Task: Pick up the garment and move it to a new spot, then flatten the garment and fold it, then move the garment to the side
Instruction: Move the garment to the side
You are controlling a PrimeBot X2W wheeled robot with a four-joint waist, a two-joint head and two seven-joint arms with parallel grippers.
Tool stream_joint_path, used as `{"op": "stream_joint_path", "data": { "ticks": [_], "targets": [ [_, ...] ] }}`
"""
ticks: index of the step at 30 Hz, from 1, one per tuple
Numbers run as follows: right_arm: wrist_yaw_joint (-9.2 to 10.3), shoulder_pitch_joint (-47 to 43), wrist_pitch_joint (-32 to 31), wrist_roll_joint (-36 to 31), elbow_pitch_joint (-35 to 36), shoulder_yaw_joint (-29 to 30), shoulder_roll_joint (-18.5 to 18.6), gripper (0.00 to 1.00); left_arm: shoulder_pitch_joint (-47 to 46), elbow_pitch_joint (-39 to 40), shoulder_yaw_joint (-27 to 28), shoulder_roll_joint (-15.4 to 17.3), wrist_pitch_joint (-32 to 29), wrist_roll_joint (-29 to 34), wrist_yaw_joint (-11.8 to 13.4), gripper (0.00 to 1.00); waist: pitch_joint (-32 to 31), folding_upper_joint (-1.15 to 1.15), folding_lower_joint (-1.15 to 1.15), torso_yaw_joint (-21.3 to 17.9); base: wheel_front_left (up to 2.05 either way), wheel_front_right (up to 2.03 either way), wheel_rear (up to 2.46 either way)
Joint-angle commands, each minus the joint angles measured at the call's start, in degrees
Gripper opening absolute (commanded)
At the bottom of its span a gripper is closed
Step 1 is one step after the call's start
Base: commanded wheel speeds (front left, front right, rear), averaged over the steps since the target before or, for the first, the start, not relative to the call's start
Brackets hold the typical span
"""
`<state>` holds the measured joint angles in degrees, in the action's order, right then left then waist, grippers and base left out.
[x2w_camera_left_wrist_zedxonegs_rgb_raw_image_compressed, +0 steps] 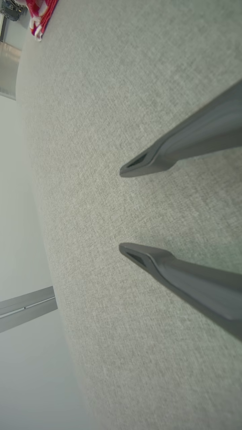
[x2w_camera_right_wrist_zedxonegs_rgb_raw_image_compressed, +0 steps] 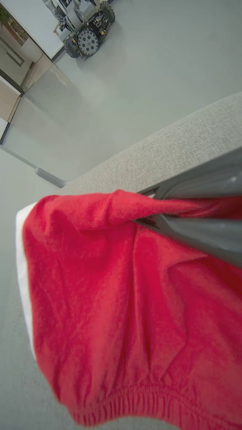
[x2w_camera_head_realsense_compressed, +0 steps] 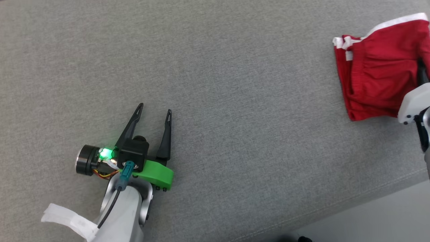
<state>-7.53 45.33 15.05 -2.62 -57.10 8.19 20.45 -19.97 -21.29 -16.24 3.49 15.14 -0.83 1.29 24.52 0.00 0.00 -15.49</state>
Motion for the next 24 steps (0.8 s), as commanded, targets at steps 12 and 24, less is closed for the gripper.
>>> {"op": "stream_joint_path", "data": {
  "ticks": [12,24],
  "targets": [
    [0.08,0.55,0.18,-15.32,3.3,24.08,0.88,1.0,-0.11,0.23,-0.13,0.06,-0.03,-0.83,0.72,1.0,0.27,0.0,0.0,5.38,0.0,0.0,0.0],
    [0.08,-4.21,0.17,-5.98,22.37,12.83,-9.04,1.0,2.35,0.86,1.41,-0.28,-0.03,-2.01,2.11,1.0,-4.18,0.0,0.0,8.03,0.0,0.0,0.0]
  ]
}}
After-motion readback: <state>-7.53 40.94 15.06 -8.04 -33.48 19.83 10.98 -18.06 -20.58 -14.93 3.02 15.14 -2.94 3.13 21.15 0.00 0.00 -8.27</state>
